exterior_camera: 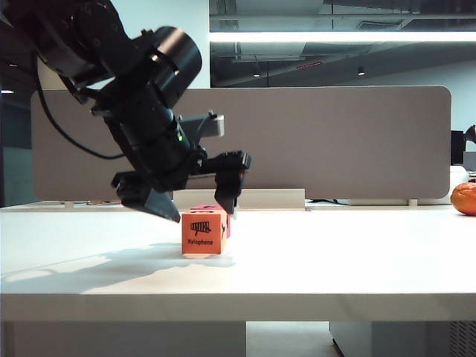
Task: Stack one letter block on top of another letter block.
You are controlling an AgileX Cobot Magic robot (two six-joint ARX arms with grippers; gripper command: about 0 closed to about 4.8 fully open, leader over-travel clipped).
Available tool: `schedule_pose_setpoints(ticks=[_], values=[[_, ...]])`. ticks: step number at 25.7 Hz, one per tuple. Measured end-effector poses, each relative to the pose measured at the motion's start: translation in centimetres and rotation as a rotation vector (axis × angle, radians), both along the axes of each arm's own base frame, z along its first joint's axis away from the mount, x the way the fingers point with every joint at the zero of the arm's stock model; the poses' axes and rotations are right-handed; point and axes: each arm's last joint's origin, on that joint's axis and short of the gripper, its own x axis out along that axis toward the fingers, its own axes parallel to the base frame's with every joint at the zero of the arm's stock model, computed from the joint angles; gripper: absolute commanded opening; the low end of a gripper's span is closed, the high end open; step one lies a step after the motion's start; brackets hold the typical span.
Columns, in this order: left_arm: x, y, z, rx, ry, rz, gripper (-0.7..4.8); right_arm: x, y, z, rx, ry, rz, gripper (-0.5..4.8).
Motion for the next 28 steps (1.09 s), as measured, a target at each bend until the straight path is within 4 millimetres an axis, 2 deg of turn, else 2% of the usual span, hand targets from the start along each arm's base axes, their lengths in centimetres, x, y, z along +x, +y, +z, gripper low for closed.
schedule_pose_setpoints(ticks=[5,6,8,11,14,22,26,28], values=[[0.1,-0.1,-1.0,-0.013,0.039,0.027,4.79,0.0,0.0,0.0,0.000,0.000,0.000,-0.01],[0.2,-0.1,-1.2,-0.011,0.043,0.029,4.60,0.0,0.0,0.0,0.000,0.000,0.000,-0.01],[0.2,-0.2,-1.4,-0.010,0.045,0.029,4.00,0.0,0.0,0.0,0.000,0.000,0.000,-0.01],[0.3,-0.2,-1.6,-0.010,0.045,0.029,2.73,0.0,0.0,0.0,0.000,0.000,0.000,-0.01],[0.3,-0.2,-1.6,-0.011,0.044,0.029,2.01,0.0,0.0,0.0,0.000,0.000,0.000,-0.01],[0.1,-0.2,-1.0,-0.040,0.053,-0.004,2.01,0.0,0.0,0.0,0.000,0.000,0.000,-0.01],[-0.9,0.2,2.7,-0.117,0.011,-0.071,2.01,0.0,0.0,0.0,0.000,0.000,0.000,-0.01],[-1.1,0.4,3.7,-0.108,-0.028,-0.095,2.01,0.0,0.0,0.0,0.000,0.000,0.000,-0.01]])
